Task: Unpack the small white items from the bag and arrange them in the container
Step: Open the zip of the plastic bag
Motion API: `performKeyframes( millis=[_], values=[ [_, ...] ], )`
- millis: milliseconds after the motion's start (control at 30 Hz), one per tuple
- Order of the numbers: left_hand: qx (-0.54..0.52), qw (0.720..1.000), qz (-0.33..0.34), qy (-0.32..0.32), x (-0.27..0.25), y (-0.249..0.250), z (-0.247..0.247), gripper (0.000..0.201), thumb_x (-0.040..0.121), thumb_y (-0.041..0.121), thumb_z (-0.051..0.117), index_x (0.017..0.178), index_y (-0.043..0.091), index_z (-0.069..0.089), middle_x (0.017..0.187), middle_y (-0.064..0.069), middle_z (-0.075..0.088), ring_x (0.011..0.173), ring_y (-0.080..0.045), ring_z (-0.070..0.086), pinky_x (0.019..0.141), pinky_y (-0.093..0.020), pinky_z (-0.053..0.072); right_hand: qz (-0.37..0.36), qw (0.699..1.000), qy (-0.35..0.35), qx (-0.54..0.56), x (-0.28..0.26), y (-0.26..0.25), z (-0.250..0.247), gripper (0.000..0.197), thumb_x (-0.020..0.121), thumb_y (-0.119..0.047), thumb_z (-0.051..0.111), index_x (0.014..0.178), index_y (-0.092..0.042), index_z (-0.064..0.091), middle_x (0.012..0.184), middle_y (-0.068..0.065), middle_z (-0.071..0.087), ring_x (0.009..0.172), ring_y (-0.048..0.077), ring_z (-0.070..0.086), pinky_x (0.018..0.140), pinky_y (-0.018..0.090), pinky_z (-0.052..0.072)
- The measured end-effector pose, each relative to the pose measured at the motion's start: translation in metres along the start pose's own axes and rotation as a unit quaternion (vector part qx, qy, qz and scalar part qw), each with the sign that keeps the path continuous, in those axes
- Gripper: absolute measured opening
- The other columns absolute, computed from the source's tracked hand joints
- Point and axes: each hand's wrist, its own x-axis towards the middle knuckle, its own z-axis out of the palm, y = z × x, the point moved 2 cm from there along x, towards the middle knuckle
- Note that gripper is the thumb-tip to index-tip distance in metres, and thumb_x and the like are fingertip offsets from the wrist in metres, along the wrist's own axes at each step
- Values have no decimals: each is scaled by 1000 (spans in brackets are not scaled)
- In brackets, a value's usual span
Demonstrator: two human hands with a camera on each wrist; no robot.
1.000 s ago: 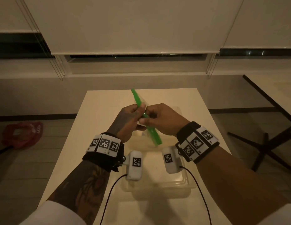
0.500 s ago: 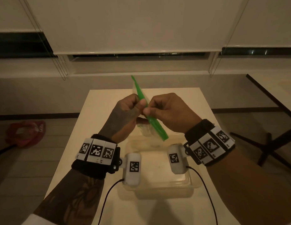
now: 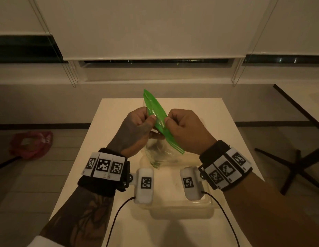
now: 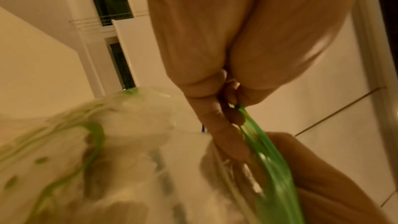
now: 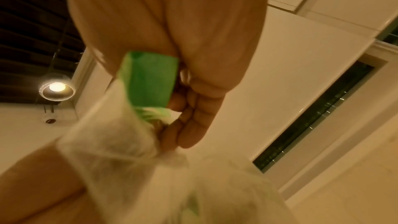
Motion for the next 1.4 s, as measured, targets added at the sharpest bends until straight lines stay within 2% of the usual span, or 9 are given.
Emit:
performKeyframes(
  millis=[233,433,600,833,933,1033,1133,1267,1400],
  values=[
    [265,962,35,57,4,5,7,14,97,6,48,89,-3,55,68,-6,60,52,-8,63,47,-11,47,9,992,57,-110,-8,-3,23,26,95,-16,52,70,-16,45,61,-6,42,54,6,38,52,15,32],
    [280,958,-21,51,-2,9,-15,20,97,7,49,76,6,49,73,-13,62,53,-14,64,49,-23,56,75,968,114,-209,7,19,-18,23,93,-17,48,72,-7,49,65,4,49,62,21,46,59,32,35],
    [129,989,-29,69,-2,1,-7,15,94,0,49,90,-15,50,95,-19,67,86,-27,71,69,-40,61,82,987,25,-136,17,16,-13,18,89,-15,57,76,-3,53,70,5,52,65,17,50,58,31,41],
    [-228,937,-168,202,8,-26,-12,12,91,-7,50,99,-6,59,78,-14,61,60,-16,59,54,-25,54,176,980,39,89,7,24,6,17,87,6,55,99,-4,60,83,14,70,75,25,71,69,37,61],
    [-109,948,-196,227,13,-36,-18,27,96,7,43,72,11,55,63,-2,49,59,-17,47,50,-23,48,262,929,72,252,10,24,6,15,87,13,51,86,-1,56,87,21,65,76,31,67,67,42,61],
    [97,960,-167,202,14,-37,-19,19,92,26,43,81,16,55,78,0,53,81,-25,54,69,-34,47,308,866,62,389,18,23,11,21,94,10,39,88,-5,53,76,13,56,67,23,56,59,36,53],
    [132,961,-120,211,10,-33,-17,17,95,16,49,85,9,60,72,-3,53,63,-15,46,55,-26,38,329,844,57,420,21,22,17,27,93,7,35,89,-9,56,70,6,51,59,16,47,61,32,45],
    [-194,950,-202,141,9,-24,-15,40,99,10,38,62,10,54,55,1,46,52,-17,42,48,-21,44,268,962,-25,43,19,31,19,23,93,1,41,99,-2,64,91,14,59,78,23,53,67,27,40],
    [-331,905,-224,143,8,-15,-13,37,98,13,36,63,8,48,52,-4,52,44,-16,54,46,-26,53,273,958,-75,42,11,38,26,27,99,-15,43,77,-8,57,75,12,48,79,23,41,67,29,37]
  ],
)
